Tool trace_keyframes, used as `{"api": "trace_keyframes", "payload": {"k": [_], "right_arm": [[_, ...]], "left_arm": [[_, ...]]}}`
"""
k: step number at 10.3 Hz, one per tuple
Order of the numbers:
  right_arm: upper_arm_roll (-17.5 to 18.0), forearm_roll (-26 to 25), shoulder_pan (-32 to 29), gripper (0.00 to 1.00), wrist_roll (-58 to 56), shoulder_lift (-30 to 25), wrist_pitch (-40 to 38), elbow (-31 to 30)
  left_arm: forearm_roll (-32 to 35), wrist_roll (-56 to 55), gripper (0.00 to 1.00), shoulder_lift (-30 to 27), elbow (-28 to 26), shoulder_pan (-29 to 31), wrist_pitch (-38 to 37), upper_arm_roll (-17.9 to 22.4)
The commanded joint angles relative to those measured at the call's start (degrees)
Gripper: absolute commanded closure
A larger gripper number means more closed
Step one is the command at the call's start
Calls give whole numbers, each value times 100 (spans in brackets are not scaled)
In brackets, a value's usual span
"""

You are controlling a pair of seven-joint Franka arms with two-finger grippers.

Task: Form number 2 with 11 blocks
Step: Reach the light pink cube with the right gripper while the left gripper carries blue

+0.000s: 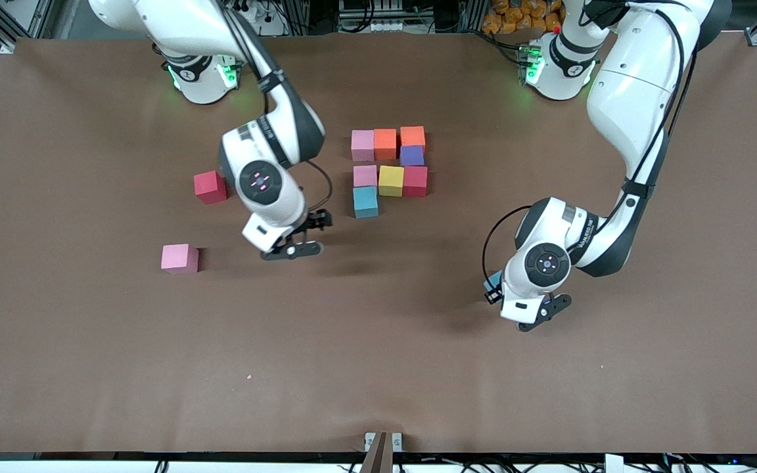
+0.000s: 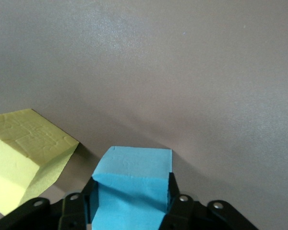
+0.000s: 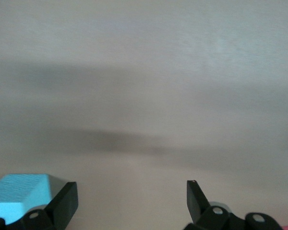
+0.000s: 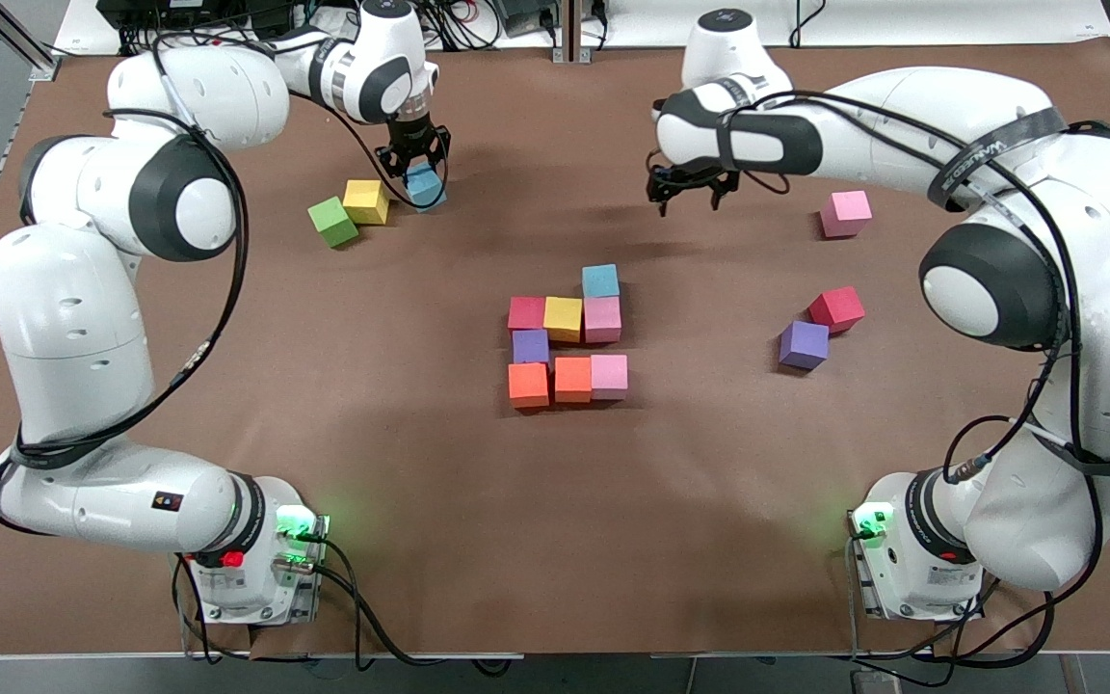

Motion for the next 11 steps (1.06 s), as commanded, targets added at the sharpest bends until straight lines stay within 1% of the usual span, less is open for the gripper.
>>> {"api": "trace_keyframes", "payload": {"k": [1,3,5,6,8,9,11], "right_arm": [[64,-9,-343,0,-528,-193,-343,-59],[64,-18,-851,0,-1387,-290,-572,-103],[46,-27,-1283,0,-2126,-290,-556,-278],[11,-79,-1380,0,-2295,-299,-529,-340],[-129,-508,-1399,0,-2306,-395,-529,-410],[-217,-589,-1468,0,-2323,-430,-520,-454],[-226,-650,-1618,0,-2446,-431,-337,-455]], "left_arm": [[127,-3,85,-17,22,-75,3,-75],[65,-47,85,-70,31,-329,-14,-207],[56,-196,83,-105,66,-855,-32,-243],[65,-240,83,-79,214,-1118,-23,-243],[56,-259,83,-18,513,-1550,-23,-217],[91,-215,83,26,619,-1787,-15,-190],[100,213,82,201,795,-2104,47,-181]]}}
